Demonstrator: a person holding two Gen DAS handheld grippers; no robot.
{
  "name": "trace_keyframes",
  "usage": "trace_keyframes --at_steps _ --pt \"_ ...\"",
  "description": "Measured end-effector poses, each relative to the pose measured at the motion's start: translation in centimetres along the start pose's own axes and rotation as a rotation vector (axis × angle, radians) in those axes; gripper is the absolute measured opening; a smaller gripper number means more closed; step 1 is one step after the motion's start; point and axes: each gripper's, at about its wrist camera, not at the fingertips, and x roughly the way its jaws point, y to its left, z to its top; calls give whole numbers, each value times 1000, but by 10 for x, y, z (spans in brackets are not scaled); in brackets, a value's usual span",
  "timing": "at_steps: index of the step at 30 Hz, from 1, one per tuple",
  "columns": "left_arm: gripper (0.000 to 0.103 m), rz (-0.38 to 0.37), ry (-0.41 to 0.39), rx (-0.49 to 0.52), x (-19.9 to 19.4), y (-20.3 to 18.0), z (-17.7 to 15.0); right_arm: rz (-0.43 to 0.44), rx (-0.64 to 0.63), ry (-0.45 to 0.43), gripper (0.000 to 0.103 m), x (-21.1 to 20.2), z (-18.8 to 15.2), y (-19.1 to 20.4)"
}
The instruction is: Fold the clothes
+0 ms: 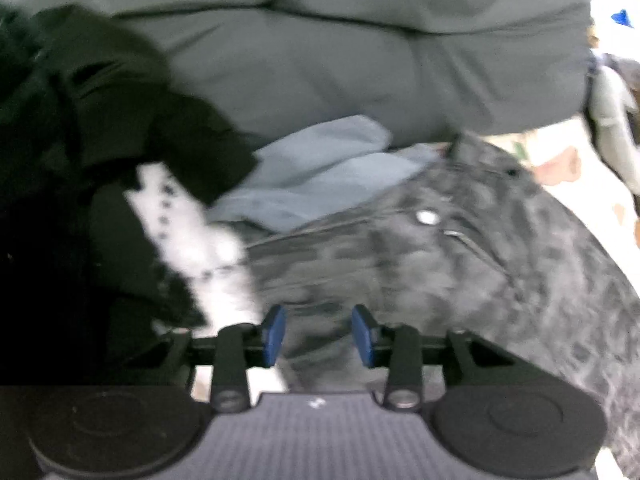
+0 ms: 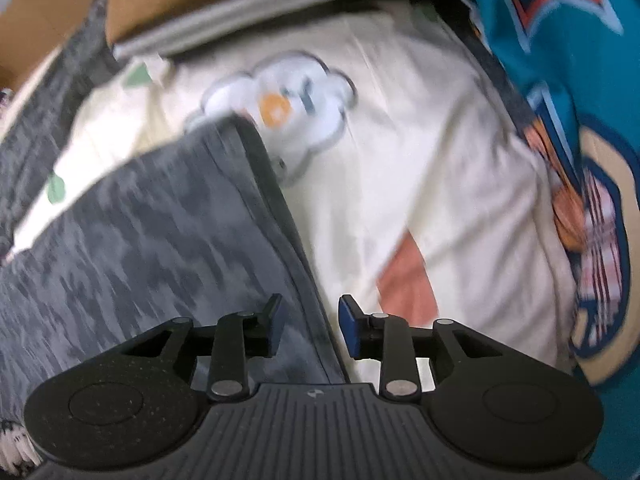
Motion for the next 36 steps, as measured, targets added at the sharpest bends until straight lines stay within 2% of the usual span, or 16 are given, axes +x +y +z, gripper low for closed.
trace_keyframes --at_steps 8,15,21,25,30,36 --pt "39 -109 15 128 -3 -64 -25 71 -46 -111 39 15 33 21" --pt "39 -192 16 254 5 -123 -56 89 -46 -149 41 36 58 46" --pt "38 -297 41 375 21 -177 -86 18 -36 -143 43 62 75 55" --pt "38 -355 52 470 35 -210 -109 -17 -34 -126 38 84 82 51" --pt "37 -386 64 518 58 -233 -127 -105 -50 -141 38 98 86 53" --pt "37 -365 94 505 97 -238 -138 -197 -90 -164 36 81 84 66"
